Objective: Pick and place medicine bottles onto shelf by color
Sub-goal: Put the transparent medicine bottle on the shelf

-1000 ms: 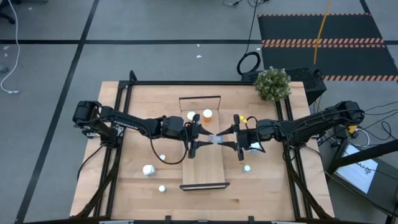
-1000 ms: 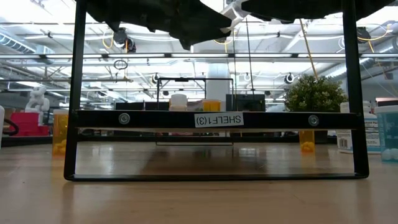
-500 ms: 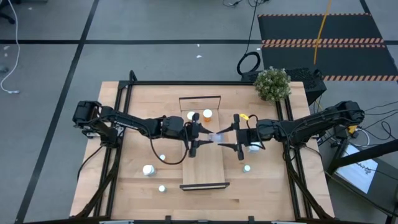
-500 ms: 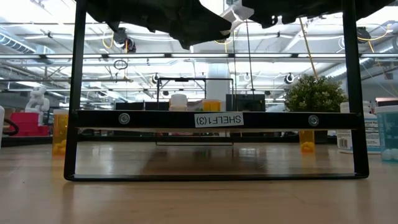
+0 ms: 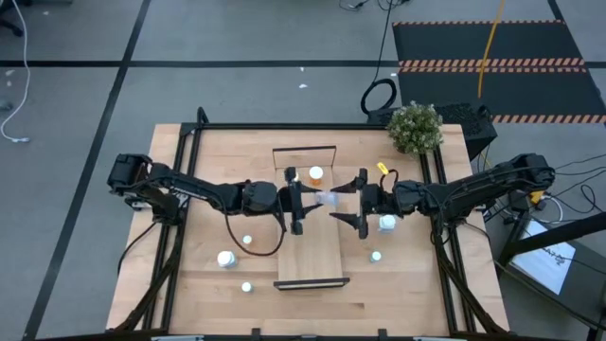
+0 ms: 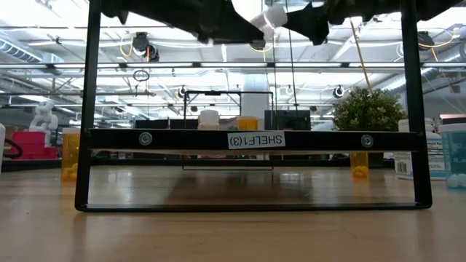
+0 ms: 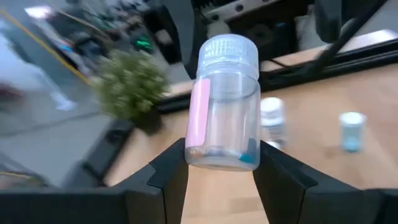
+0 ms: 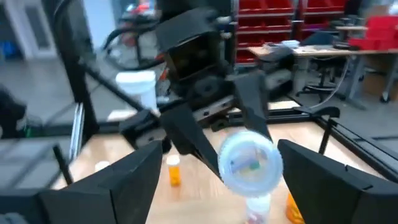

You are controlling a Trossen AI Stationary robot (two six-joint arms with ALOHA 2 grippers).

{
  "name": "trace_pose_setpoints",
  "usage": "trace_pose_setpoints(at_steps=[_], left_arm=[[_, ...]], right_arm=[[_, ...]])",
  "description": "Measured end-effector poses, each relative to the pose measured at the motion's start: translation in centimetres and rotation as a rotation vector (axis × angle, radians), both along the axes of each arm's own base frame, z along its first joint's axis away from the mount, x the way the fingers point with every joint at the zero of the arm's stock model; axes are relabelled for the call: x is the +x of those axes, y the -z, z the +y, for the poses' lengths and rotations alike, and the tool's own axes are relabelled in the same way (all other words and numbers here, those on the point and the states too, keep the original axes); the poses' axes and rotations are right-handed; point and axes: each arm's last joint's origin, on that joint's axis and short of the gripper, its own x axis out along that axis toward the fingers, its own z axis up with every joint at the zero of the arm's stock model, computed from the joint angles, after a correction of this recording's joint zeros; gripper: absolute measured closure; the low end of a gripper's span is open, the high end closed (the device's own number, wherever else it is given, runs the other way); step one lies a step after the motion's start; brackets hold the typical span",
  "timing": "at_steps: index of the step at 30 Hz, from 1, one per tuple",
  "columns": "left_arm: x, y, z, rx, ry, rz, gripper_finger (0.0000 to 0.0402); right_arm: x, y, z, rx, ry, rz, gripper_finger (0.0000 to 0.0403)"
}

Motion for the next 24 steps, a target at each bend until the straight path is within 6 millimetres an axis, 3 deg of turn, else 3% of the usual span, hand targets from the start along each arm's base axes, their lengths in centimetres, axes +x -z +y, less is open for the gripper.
trace_pose_setpoints(at_steps=[4,9,24], left_arm=[[-0.3,-0.5,-1.0,0.127,-0.121,-0.006,0.0239],[-0.6,-0.5,-1.9,0.242,-0.218,0.025,0.0239],[-1.1,-0.9,-2.8,0.413,-0.347,0.067,0.0238]], right_arm=[[0.0,-0.4,-0.3,0.123,0.111,-0.051,0.0091],[0.0,-0.4,-0.8,0.243,0.125,-0.065,0.0105],[0.1,-0.2,-1.1,0.276,0.129,-0.062,0.014]])
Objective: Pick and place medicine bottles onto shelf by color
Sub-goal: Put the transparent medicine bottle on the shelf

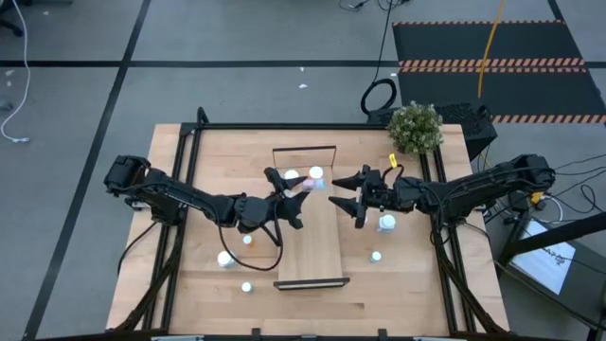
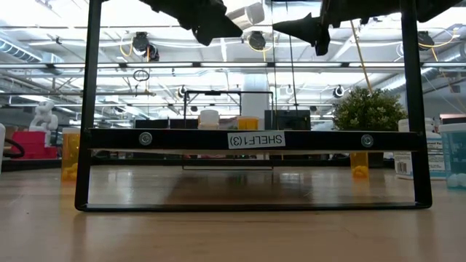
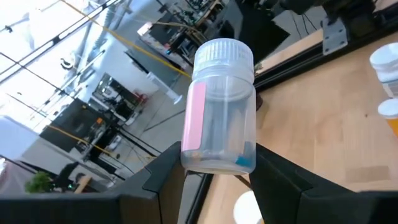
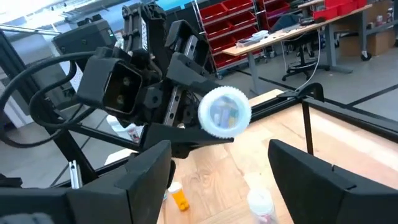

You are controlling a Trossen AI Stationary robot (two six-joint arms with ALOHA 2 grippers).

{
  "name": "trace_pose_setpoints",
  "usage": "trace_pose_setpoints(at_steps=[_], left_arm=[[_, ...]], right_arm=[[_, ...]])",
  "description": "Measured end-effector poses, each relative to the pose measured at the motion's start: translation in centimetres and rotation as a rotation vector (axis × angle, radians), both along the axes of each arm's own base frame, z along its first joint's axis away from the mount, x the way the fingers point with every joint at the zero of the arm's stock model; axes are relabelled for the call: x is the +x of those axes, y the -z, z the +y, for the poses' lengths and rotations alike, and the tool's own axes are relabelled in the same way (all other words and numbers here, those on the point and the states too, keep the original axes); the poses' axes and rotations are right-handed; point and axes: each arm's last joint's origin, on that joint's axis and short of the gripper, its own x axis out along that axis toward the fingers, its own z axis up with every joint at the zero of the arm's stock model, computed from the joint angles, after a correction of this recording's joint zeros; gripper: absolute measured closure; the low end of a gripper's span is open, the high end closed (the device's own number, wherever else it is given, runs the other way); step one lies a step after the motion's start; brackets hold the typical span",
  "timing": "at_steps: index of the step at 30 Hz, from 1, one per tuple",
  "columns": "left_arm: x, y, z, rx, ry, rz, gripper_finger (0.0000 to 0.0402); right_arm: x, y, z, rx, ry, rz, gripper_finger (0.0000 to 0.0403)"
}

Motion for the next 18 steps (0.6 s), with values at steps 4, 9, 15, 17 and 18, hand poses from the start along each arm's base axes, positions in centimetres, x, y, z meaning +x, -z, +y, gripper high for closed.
trace_pose_setpoints(at_steps=[4,9,15,17,18], left_arm=[[0.0,0.0,-0.1,0.004,0.004,0.003,0.0238],[0.0,0.0,0.0,0.01,0.002,0.008,0.0238],[0.0,0.1,0.0,0.019,-0.014,0.017,0.0238],[0.0,0.1,0.1,0.02,-0.017,0.022,0.0238],[0.0,0.2,0.2,0.021,-0.02,0.03,0.0238]], right_arm=[[0.3,0.3,-0.3,0.006,0.015,0.002,0.014],[1.2,1.1,-0.7,0.004,0.034,0.002,0.014],[2.3,1.8,-0.9,-0.028,0.044,-0.029,0.014],[2.5,2.0,-1.0,-0.043,0.047,-0.038,0.014],[2.7,2.0,-1.0,-0.048,0.047,-0.05,0.014]])
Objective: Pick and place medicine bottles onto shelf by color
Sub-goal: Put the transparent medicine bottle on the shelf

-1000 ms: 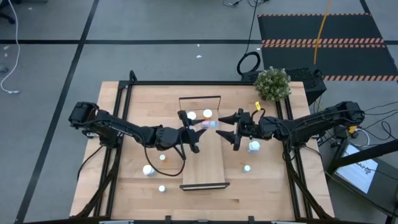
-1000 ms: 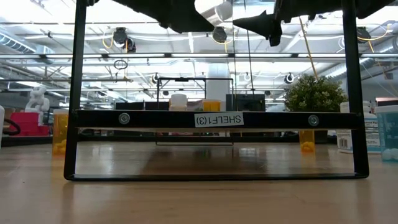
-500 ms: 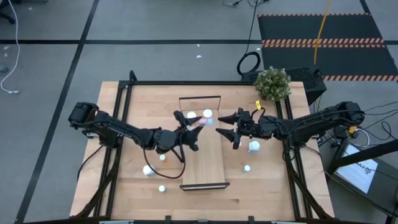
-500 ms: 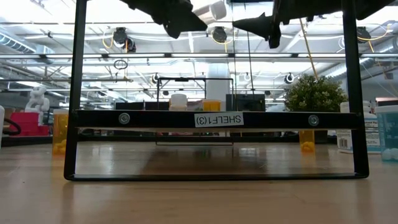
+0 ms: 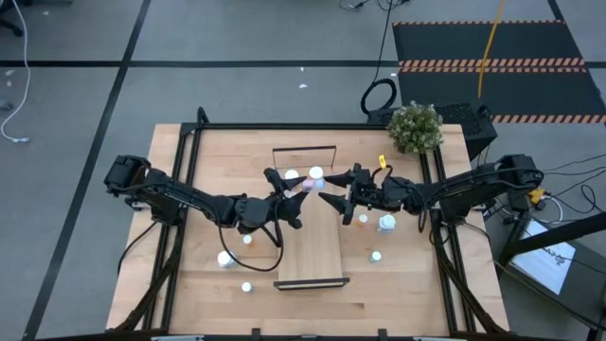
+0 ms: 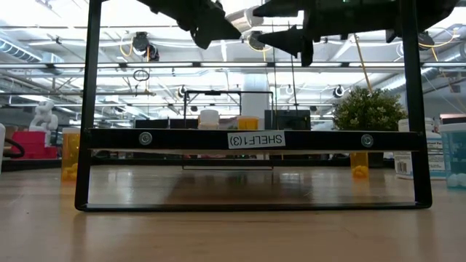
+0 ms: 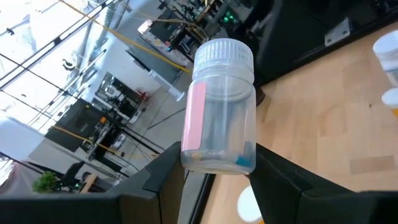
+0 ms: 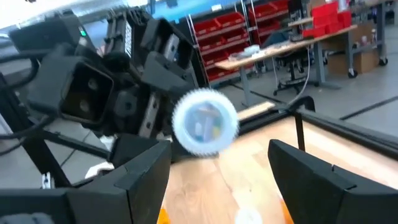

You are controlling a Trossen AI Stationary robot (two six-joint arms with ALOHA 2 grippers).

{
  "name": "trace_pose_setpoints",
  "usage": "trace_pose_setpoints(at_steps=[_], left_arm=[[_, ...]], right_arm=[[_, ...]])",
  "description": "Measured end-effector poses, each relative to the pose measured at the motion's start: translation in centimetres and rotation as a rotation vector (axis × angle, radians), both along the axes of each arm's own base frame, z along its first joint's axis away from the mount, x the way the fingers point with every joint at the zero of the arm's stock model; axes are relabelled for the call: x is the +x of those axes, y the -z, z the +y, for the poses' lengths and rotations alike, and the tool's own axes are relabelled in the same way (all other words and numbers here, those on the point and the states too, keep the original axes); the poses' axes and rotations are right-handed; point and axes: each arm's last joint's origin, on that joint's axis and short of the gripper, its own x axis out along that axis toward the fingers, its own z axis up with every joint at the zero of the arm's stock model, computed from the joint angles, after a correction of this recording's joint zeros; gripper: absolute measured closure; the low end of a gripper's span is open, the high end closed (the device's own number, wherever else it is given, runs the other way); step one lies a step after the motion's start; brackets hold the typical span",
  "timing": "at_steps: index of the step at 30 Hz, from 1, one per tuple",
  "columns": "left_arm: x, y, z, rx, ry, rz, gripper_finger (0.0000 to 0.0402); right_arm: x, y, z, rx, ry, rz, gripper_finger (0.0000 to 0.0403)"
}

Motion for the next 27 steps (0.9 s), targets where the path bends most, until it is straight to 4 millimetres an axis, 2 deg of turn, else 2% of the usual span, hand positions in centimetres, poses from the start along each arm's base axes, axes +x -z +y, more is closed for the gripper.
trace_pose_setpoints(at_steps=[9,21,24,27], left_arm=[[0.0,0.3,0.38,-0.005,-0.023,0.023,0.0238],[-0.02,0.46,0.39,0.002,-0.019,0.043,0.0237],[-0.06,0.59,0.26,0.023,-0.009,0.072,0.0226],[-0.07,0.64,0.17,0.017,0.001,0.073,0.0195]], right_arm=[[0.43,0.08,-0.35,-0.004,0.014,-0.049,0.015],[0.44,0.1,-0.53,-0.022,0.021,-0.043,0.0256],[0.45,0.15,-0.52,-0.032,0.019,-0.036,0.0268],[0.45,0.11,-0.51,-0.046,0.016,-0.037,0.0267]])
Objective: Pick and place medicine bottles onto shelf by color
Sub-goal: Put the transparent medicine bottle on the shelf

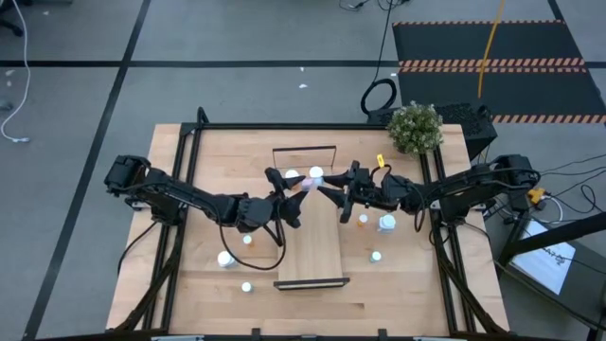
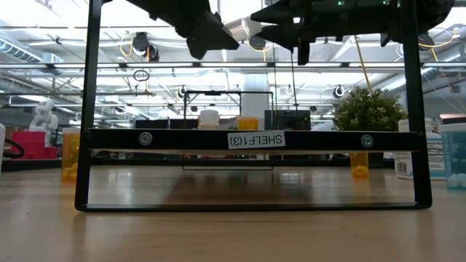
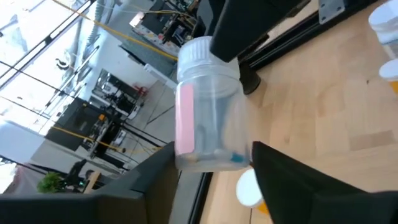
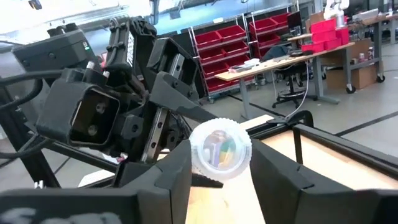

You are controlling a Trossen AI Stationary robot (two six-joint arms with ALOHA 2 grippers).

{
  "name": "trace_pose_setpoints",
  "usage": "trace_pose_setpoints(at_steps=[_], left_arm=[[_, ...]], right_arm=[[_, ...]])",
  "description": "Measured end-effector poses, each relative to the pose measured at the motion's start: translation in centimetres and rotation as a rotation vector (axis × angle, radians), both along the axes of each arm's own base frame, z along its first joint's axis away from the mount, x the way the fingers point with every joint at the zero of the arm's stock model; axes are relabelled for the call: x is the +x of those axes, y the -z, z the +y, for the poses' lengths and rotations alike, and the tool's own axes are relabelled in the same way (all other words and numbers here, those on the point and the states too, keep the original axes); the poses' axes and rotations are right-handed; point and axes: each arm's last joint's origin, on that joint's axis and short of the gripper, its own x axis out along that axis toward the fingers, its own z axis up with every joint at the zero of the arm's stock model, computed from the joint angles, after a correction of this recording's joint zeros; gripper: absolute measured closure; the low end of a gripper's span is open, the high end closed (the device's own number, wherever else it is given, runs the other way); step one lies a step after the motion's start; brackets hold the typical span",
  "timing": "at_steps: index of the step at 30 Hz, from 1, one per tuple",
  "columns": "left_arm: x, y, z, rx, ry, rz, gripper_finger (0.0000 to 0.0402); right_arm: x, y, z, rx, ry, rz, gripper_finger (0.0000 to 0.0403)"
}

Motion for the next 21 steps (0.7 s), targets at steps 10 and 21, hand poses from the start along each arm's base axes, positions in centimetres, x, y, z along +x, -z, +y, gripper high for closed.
trace_pose_setpoints(at_steps=[10,21], left_arm=[[-0.2,0.1,-1.1,-0.051,0.022,-0.026,0.0077],[-2.7,-1.8,-3.1,-0.154,0.027,-0.082,0.0053]], right_arm=[[0.0,0.1,0.0,-0.091,-0.011,0.033,0.0261],[-0.8,-0.1,-1.4,-0.167,-0.114,0.143,0.026]])
